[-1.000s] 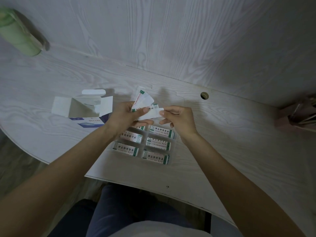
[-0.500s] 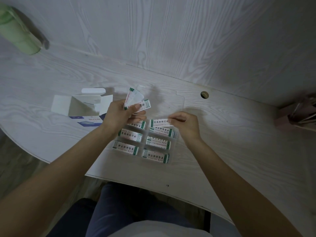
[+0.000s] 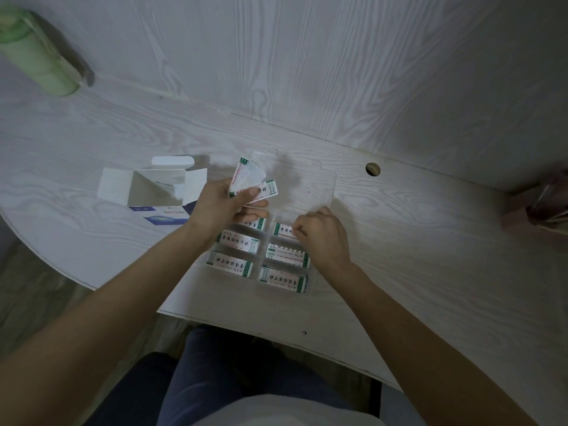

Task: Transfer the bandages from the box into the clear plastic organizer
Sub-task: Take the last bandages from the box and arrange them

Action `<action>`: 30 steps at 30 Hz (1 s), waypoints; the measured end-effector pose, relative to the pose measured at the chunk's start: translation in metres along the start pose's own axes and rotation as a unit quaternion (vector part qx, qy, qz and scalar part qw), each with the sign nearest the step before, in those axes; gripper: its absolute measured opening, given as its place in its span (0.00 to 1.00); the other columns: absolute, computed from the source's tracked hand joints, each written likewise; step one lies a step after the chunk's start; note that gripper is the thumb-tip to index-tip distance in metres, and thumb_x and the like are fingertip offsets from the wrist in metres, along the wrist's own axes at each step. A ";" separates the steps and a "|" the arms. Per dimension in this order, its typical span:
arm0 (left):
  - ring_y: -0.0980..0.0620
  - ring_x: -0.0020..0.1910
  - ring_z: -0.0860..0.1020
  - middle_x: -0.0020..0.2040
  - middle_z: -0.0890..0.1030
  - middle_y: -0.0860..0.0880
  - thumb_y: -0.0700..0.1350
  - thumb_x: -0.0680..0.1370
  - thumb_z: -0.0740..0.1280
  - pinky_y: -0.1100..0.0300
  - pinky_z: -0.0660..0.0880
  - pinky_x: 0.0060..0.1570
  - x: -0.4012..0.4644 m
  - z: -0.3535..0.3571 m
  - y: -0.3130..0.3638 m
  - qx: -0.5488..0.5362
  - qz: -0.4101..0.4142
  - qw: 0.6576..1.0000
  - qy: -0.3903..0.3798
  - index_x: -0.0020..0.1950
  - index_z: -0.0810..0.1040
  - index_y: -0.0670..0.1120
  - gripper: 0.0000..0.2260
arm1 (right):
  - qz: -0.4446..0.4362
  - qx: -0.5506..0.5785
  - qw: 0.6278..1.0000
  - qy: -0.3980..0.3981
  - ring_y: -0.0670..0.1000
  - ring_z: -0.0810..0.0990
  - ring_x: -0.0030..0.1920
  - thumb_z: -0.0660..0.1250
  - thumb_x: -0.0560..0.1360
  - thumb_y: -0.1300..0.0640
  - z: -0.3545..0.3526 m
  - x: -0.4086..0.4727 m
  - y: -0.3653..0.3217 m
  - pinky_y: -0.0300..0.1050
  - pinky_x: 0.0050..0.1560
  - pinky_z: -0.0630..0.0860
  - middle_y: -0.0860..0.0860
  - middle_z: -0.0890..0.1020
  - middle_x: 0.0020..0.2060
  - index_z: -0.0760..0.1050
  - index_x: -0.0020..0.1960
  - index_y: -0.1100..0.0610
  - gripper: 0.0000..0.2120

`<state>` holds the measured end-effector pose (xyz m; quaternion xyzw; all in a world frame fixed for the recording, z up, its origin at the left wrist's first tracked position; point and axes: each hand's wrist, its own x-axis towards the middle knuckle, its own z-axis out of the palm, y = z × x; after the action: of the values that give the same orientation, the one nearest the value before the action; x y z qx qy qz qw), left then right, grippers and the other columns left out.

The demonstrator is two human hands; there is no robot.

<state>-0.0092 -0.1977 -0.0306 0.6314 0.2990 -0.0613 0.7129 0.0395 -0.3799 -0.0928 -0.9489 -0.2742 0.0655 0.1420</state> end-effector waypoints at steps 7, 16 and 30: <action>0.50 0.38 0.84 0.45 0.84 0.42 0.41 0.76 0.67 0.63 0.80 0.37 -0.005 0.008 0.001 -0.009 -0.027 0.998 -0.052 0.58 0.77 0.40 0.11 | 0.132 0.529 0.838 0.002 0.39 0.79 0.34 0.69 0.74 0.61 -0.045 0.014 -0.026 0.30 0.35 0.71 0.48 0.82 0.39 0.79 0.51 0.56 0.06; 0.54 0.32 0.83 0.41 0.83 0.46 0.40 0.78 0.64 0.63 0.81 0.36 -0.003 0.010 -0.001 0.054 0.020 0.998 -0.007 0.53 0.77 0.39 0.07 | 0.229 0.470 0.852 0.031 0.45 0.82 0.44 0.71 0.73 0.64 -0.027 0.005 -0.001 0.39 0.47 0.78 0.52 0.84 0.44 0.82 0.49 0.55 0.08; 0.50 0.34 0.83 0.41 0.84 0.46 0.41 0.79 0.64 0.56 0.81 0.43 -0.002 0.007 -0.001 0.056 0.030 0.998 -0.018 0.53 0.77 0.40 0.06 | 0.122 0.001 0.992 -0.025 0.51 0.74 0.50 0.61 0.78 0.58 -0.010 -0.008 -0.002 0.43 0.38 0.69 0.51 0.78 0.49 0.77 0.53 0.56 0.08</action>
<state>-0.0083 -0.2049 -0.0301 0.6776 0.2629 -0.0676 0.6834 0.0338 -0.3851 -0.0822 -0.9731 -0.1600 0.1062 0.1273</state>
